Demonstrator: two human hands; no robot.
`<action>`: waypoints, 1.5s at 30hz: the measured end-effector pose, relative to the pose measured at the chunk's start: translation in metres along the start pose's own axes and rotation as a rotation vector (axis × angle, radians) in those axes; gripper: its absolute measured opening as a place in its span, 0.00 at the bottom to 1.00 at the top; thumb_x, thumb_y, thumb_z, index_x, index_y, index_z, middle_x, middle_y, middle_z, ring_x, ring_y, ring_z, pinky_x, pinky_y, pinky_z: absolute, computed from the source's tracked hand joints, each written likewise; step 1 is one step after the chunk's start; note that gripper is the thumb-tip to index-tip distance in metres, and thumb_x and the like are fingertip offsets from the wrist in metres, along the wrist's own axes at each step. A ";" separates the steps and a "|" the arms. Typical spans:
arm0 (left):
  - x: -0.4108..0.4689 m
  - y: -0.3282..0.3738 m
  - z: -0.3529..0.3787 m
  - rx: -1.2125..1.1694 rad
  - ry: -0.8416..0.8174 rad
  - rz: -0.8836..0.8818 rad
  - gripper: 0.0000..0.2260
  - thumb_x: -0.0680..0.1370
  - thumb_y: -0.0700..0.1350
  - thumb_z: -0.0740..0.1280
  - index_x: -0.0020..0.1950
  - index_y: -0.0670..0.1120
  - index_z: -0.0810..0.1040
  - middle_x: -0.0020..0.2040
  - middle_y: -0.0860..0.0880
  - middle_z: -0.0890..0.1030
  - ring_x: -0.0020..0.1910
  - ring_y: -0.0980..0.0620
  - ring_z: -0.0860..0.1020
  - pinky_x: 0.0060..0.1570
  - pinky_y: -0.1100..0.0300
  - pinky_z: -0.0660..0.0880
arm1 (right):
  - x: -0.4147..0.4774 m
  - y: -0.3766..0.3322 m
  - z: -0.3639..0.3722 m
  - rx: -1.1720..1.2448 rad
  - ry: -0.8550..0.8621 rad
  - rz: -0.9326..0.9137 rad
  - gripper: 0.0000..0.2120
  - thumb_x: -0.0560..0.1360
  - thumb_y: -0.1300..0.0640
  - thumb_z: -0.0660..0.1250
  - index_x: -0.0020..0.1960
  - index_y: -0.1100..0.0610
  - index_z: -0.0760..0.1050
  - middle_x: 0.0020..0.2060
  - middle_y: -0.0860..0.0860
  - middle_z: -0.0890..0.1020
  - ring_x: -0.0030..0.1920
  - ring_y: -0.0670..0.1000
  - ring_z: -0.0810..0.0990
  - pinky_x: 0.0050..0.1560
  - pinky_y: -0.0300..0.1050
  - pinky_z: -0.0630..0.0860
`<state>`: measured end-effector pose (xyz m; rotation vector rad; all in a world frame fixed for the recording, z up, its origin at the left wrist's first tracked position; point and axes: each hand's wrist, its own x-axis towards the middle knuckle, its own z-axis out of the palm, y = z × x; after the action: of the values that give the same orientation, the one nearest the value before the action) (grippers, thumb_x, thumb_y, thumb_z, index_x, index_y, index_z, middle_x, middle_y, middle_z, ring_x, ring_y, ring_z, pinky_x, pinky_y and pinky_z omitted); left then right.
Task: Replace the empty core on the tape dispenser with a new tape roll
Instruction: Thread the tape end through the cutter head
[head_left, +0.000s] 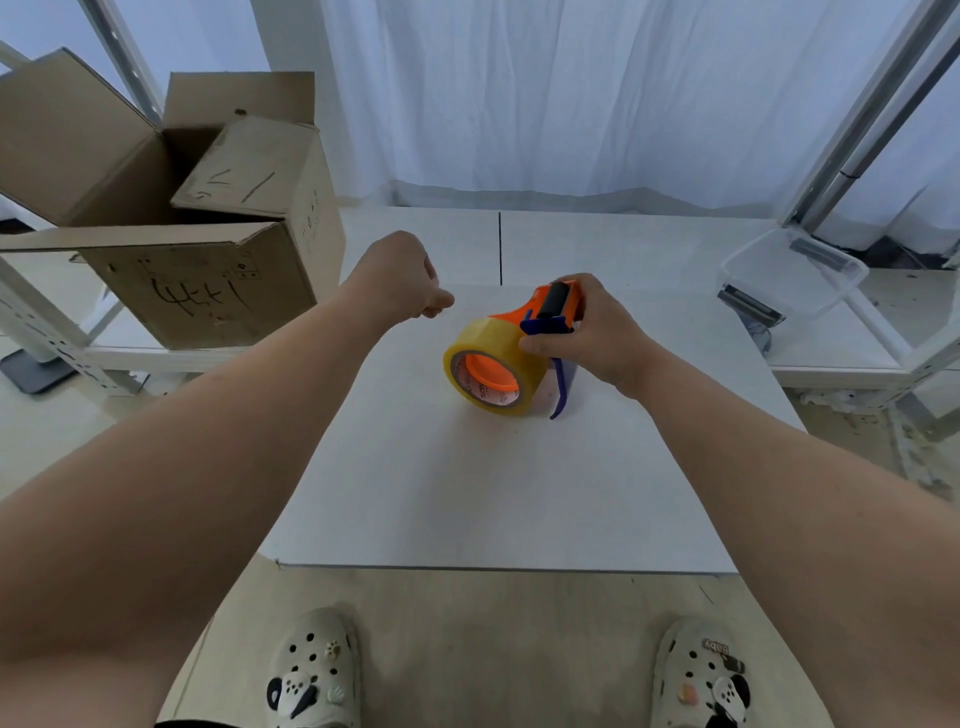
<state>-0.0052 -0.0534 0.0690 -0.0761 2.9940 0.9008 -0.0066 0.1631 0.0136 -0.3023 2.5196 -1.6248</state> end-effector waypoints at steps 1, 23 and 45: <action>0.000 0.002 0.000 -0.068 -0.004 -0.004 0.06 0.72 0.40 0.70 0.40 0.36 0.81 0.39 0.40 0.84 0.41 0.43 0.83 0.48 0.51 0.81 | 0.000 0.002 -0.001 0.028 -0.006 0.022 0.28 0.65 0.59 0.78 0.59 0.53 0.67 0.49 0.44 0.75 0.50 0.46 0.76 0.44 0.37 0.76; -0.002 0.022 0.006 -0.212 0.035 0.173 0.03 0.74 0.41 0.69 0.42 0.41 0.79 0.37 0.43 0.84 0.35 0.51 0.82 0.45 0.54 0.81 | -0.001 0.015 0.029 0.002 -0.019 -0.129 0.36 0.64 0.67 0.75 0.60 0.48 0.56 0.50 0.43 0.71 0.50 0.46 0.75 0.42 0.33 0.77; -0.010 0.050 -0.009 0.039 -0.033 0.324 0.04 0.76 0.43 0.68 0.46 0.43 0.78 0.37 0.47 0.83 0.34 0.58 0.81 0.40 0.64 0.78 | -0.003 0.004 0.011 0.052 -0.184 0.036 0.33 0.64 0.57 0.79 0.62 0.51 0.65 0.54 0.50 0.77 0.54 0.49 0.77 0.50 0.42 0.78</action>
<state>0.0018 -0.0161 0.1043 0.4317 3.0418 0.8511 -0.0013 0.1559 0.0059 -0.3799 2.3298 -1.5689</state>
